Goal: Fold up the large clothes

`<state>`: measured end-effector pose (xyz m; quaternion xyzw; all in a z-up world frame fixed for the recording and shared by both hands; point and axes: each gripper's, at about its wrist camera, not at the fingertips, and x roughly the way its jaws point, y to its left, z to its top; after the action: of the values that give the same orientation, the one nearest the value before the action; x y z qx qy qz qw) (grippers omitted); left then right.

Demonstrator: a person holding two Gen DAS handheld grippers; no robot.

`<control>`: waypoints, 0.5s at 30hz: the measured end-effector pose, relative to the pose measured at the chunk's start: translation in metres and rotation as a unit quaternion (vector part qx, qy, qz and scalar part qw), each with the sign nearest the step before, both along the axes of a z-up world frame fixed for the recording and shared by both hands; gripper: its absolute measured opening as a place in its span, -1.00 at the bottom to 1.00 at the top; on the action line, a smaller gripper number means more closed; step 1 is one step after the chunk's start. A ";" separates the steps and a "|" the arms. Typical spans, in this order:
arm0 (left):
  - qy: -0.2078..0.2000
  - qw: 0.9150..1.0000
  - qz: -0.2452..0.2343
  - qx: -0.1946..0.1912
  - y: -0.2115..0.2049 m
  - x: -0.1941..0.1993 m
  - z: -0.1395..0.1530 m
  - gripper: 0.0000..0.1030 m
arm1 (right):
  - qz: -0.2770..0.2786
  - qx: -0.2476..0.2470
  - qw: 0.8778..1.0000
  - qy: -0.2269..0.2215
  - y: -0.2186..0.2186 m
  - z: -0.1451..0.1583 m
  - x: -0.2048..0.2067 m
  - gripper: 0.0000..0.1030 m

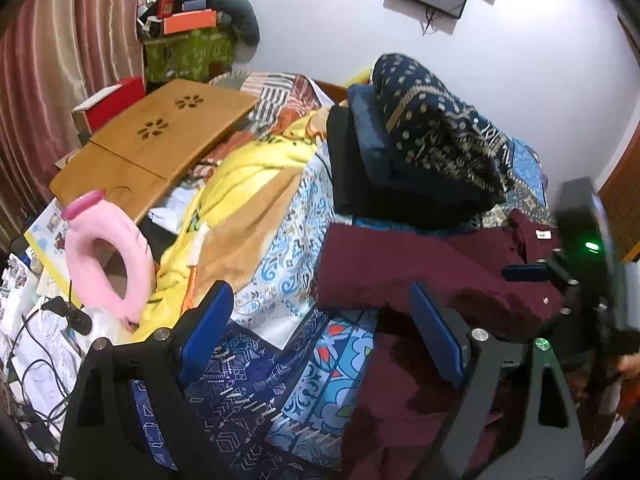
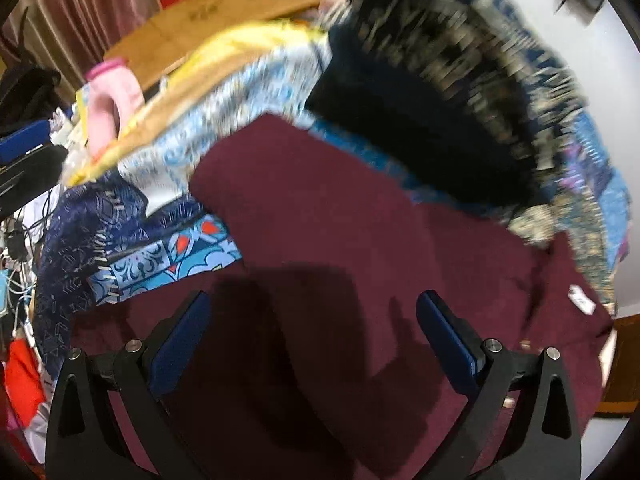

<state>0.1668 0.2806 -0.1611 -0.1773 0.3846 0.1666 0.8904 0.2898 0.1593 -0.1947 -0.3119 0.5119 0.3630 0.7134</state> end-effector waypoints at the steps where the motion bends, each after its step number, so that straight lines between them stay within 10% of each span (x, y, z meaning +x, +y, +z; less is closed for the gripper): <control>1: 0.005 1.000 -0.002 0.000 -0.001 0.002 -0.004 0.73 | -0.002 -0.012 1.000 0.008 0.003 -0.008 0.003 0.86; 9: 0.031 0.999 -0.013 -0.011 -0.005 0.015 -0.023 0.73 | -0.049 0.029 0.995 0.077 -0.015 -0.017 0.022 -0.34; 15: 0.047 0.998 -0.024 -0.016 -0.015 0.022 -0.030 0.73 | -0.071 0.065 0.991 0.095 -0.040 -0.004 0.021 -0.84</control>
<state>0.1885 0.2659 -0.1916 -0.1744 0.4329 0.1475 0.8720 0.3103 0.1197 -0.1989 -0.1924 0.5733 0.3720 0.7042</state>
